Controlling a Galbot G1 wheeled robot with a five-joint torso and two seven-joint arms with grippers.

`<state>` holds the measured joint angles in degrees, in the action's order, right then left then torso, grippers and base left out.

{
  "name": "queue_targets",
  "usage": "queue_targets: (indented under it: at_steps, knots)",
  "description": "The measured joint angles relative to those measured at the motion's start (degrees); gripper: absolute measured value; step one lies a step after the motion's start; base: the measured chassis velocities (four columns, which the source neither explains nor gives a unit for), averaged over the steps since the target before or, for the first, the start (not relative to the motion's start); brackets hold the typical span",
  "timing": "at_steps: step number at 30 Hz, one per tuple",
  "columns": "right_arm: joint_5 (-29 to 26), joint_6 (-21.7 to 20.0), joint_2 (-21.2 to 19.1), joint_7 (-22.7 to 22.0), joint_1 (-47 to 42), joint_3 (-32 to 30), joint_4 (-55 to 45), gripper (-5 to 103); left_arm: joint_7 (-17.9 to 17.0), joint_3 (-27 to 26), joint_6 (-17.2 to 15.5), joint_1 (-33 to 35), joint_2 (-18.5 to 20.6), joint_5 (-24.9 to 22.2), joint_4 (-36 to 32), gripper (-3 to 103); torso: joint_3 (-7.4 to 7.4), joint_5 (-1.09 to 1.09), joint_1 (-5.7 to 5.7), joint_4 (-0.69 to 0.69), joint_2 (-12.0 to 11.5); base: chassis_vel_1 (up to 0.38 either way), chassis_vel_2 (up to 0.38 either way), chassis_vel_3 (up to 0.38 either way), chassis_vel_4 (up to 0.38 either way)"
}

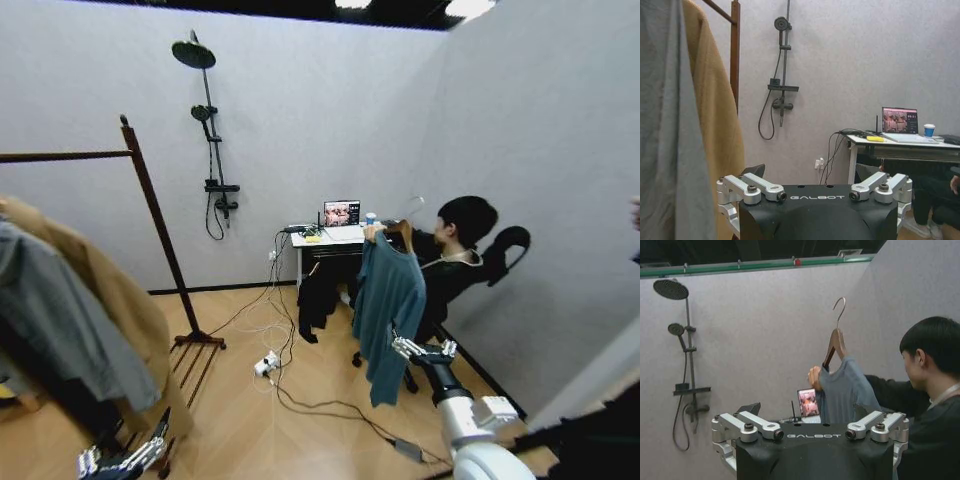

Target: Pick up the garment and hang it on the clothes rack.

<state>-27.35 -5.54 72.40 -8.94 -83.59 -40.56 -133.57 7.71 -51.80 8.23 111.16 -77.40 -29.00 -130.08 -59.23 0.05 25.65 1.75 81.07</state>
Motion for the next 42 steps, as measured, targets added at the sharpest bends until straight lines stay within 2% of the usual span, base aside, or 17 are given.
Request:
queue_targets:
  at_steps: [1, 2, 3, 5, 7, 8, 9, 10, 12, 14, 16, 21, 30, 34, 39, 41, 42]
  knots:
    - [0.0, 0.0, 0.0, 0.0, 0.0, 0.0, 0.0, 100, 0.0, 0.0, 0.0, 0.0, 0.0, 0.0, 0.0, 100, 0.0, 0.0, 0.0, 0.0, 0.0, -0.37, 0.349, 0.342, -0.371]
    - [-1.5, -0.8, -1.0, -0.5, 1.0, -2.1, -0.7, 100, 0.0, 0.0, 0.0, 0.0, 0.0, 0.0, 0.0, 100, 0.0, -0.1, 0.0, -0.01, 0.0, -0.337, 0.343, 0.357, -0.331]
    - [-1.5, -0.8, -1.0, -0.5, 1.0, -2.1, -0.7, 100, 0.0, 0.0, 0.0, 0.0, 0.0, 0.0, 0.0, 100, 0.0, -0.1, 0.0, -0.01, 0.0, -0.337, 0.343, 0.357, -0.331]
    - [-4.3, -1.2, -3.5, 0.2, 2.4, -6.1, -2.5, 100, 0.0, 0.0, 0.0, 0.0, 0.0, 0.0, 0.0, 100, -0.01, 0.03, 0.01, -0.01, 0.0, -0.361, 0.365, 0.32, -0.342]
    - [-4.4, -1.2, -4.1, 1.1, 2.6, -7.3, -3.6, 100, 0.0, 0.0, 0.0, 0.0, 0.0, 0.0, 0.0, 100, 0.0, -0.04, -0.01, 0.0, 0.0, -0.362, 0.355, 0.338, -0.329]
    - [-4.7, -2.7, -5.5, 1.7, 3.2, -9.3, -6.7, 100, 0.0, 0.0, 0.0, 0.0, 0.0, 0.0, 0.0, 100, -0.02, -0.11, 0.05, 0.0, 0.0, -0.312, 0.29, 0.293, -0.314]
    - [-4.7, -2.7, -5.5, 1.7, 3.2, -9.3, -6.7, 100, 0.0, 0.0, 0.0, 0.0, 0.0, 0.0, 0.0, 100, -0.02, -0.11, 0.05, 0.0, 0.0, -0.312, 0.29, 0.293, -0.314]
    - [-5.9, -5.4, -6.8, 0.7, 3.9, -10.9, -8.8, 100, 0.0, 0.0, 0.0, 0.0, 0.0, 0.0, 0.0, 100, -0.04, -0.01, 0.09, -0.02, 0.0, -0.282, 0.29, 0.196, -0.268]
    - [-7.1, -6.9, -8.2, 0.1, 4.7, -12.6, -9.1, 100, 0.0, 0.0, 0.0, 0.0, 0.0, 0.0, 0.0, 100, -0.03, -0.05, 0.08, 0.0, 0.0, -0.256, 0.273, 0.144, -0.211]
    - [-7.9, -7.3, -9.4, 0.0, 5.3, -14.3, -7.8, 100, 0.0, 0.0, 0.0, 0.0, 0.0, 0.0, 0.0, 100, -0.02, -0.11, 0.08, 0.01, 0.0, -0.101, 0.113, 0.093, -0.154]
    - [-11.9, -7.5, -11.8, 0.0, 7.3, -17.9, -2.9, 100, 0.0, 0.0, 0.0, 0.0, 0.0, 0.0, 0.0, 100, -0.03, 0.0, 0.06, -0.06, 0.0, -0.043, 0.086, 0.011, -0.023]
    - [-16.3, -6.9, -13.8, 0.6, 9.0, -18.8, 2.2, 100, 0.0, 0.0, 0.0, 0.0, 0.0, 0.0, 0.0, 100, 0.02, -0.05, -0.07, 0.0, 0.0, 0.037, -0.024, 0.0, 0.058]
    - [-12.0, -2.0, -11.8, 6.7, 10.1, -15.8, 7.8, 100, 0.0, 0.0, 0.0, 0.0, 0.0, 0.0, 0.0, 100, -0.01, -0.05, 0.01, -0.01, 0.0, 0.018, -0.034, -0.025, 0.019]
    - [-11.3, -0.8, -11.8, 7.6, 11.2, -14.7, 8.9, 103, 0.0, 0.0, 0.0, 0.0, 0.0, 0.0, 0.0, 100, -0.01, -0.06, 0.02, -0.01, 0.0, 0.0, 0.0, 0.0, 0.0]
    - [-8.5, 1.7, -11.8, 8.8, 12.8, -13.2, 11.5, 92, 0.0, 0.0, 0.0, 0.0, 0.0, 0.0, 0.0, 100, -0.01, -0.06, 0.02, -0.01, 0.0, 0.0, 0.0, 0.0, 0.0]
    - [-7.4, 3.6, -11.2, 9.3, 13.9, -12.9, 13.3, 82, 0.0, 0.0, 0.0, 0.0, 0.0, 0.0, 0.0, 100, -0.01, -0.06, 0.02, -0.01, 0.0, 0.0, 0.0, 0.0, 0.0]
    - [-7.4, 3.6, -11.2, 9.3, 13.9, -12.9, 13.3, 82, 0.0, 0.0, 0.0, 0.0, 0.0, 0.0, 0.0, 100, -0.01, -0.06, 0.02, -0.01, 0.0, 0.0, 0.0, 0.0, 0.0]
